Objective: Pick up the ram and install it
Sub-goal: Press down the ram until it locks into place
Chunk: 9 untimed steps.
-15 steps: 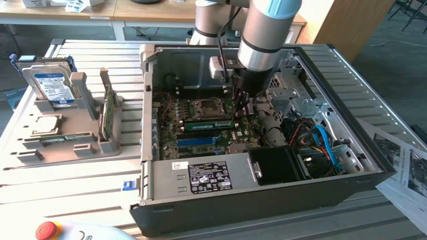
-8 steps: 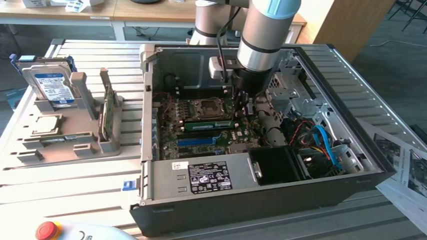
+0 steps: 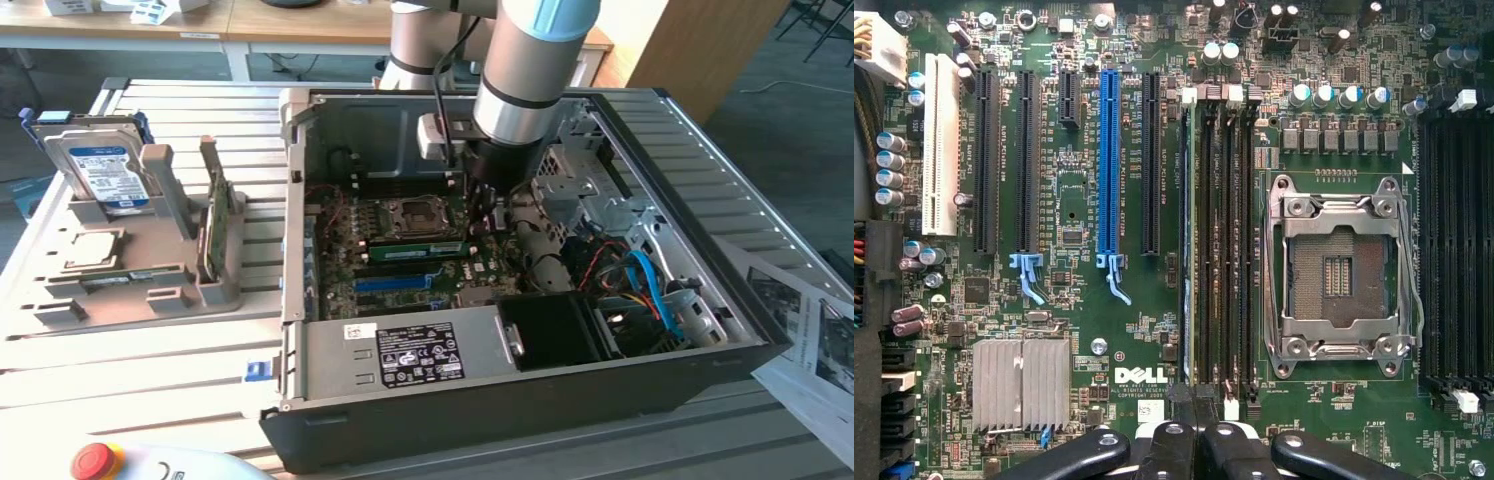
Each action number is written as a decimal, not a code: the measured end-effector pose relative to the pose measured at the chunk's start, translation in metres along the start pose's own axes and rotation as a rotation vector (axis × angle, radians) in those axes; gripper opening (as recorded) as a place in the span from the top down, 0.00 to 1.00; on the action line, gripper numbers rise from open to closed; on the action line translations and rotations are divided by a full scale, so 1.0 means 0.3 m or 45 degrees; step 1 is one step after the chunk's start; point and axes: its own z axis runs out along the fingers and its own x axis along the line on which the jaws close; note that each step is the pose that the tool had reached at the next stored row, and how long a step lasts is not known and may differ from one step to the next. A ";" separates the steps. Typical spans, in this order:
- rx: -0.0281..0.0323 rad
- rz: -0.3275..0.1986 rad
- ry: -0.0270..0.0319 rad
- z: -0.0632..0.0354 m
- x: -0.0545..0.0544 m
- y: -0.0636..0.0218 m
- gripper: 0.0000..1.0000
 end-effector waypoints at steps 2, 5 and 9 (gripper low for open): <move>0.0000 0.000 0.0000 0.000 0.000 0.000 0.89; 0.0000 0.000 0.0001 0.000 -0.004 0.000 0.89; 0.0000 0.000 0.0001 0.000 -0.005 0.000 0.89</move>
